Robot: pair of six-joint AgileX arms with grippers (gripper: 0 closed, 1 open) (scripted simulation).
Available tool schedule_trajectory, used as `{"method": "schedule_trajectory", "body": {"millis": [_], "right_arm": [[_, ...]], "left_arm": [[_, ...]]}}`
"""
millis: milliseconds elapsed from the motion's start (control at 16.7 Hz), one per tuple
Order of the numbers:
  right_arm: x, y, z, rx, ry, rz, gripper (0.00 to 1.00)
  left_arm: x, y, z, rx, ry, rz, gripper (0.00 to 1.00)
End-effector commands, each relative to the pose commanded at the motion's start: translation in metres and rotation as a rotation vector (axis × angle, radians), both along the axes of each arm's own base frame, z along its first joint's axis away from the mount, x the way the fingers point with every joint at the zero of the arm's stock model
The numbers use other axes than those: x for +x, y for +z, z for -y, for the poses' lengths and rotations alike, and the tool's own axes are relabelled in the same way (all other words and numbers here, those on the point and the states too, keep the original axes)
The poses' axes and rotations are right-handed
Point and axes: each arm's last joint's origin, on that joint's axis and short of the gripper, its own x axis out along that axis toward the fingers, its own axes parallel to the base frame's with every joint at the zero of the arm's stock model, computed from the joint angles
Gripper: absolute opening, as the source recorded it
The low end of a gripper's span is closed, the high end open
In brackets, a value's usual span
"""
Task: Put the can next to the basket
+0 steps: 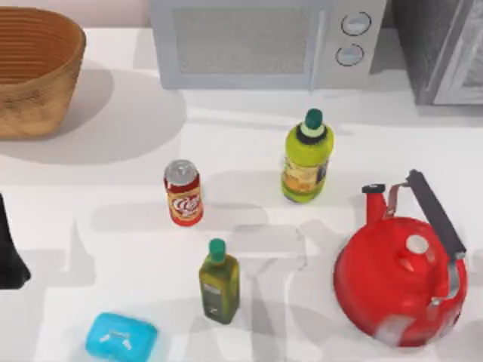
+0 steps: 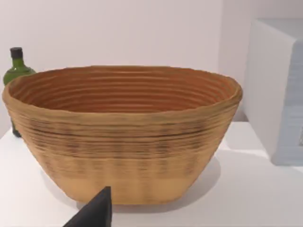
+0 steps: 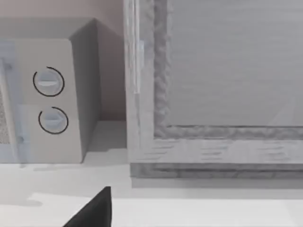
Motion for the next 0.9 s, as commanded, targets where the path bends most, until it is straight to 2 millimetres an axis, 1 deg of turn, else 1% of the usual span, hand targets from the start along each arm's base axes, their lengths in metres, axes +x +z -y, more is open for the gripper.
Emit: {"method": "schedule_trajectory", "body": {"millis": [180,300,420,540,660,720,840,900], "right_arm": [[0.000,0.000,0.000,0.000,0.000,0.000,1.00],[0.000,0.000,0.000,0.000,0.000,0.000,1.00],[0.000,0.000,0.000,0.000,0.000,0.000,1.00],[0.000,0.000,0.000,0.000,0.000,0.000,1.00],[0.000,0.000,0.000,0.000,0.000,0.000,1.00],[0.000,0.000,0.000,0.000,0.000,0.000,1.00],[0.000,0.000,0.000,0.000,0.000,0.000,1.00],[0.000,0.000,0.000,0.000,0.000,0.000,1.00]], "left_arm": [[0.000,0.002,0.000,0.002,-0.003,-0.008,1.00],[0.000,0.012,0.002,0.012,-0.018,-0.047,1.00],[0.002,0.030,0.005,0.032,-0.046,-0.114,1.00],[0.008,0.054,0.009,0.059,-0.087,-0.208,1.00],[0.023,0.082,0.016,0.096,-0.139,-0.331,1.00],[0.033,0.094,0.020,0.118,-0.168,-0.405,1.00],[0.062,0.114,0.033,0.170,-0.232,-0.569,1.00],[0.079,0.121,0.041,0.198,-0.265,-0.656,1.00]]}}
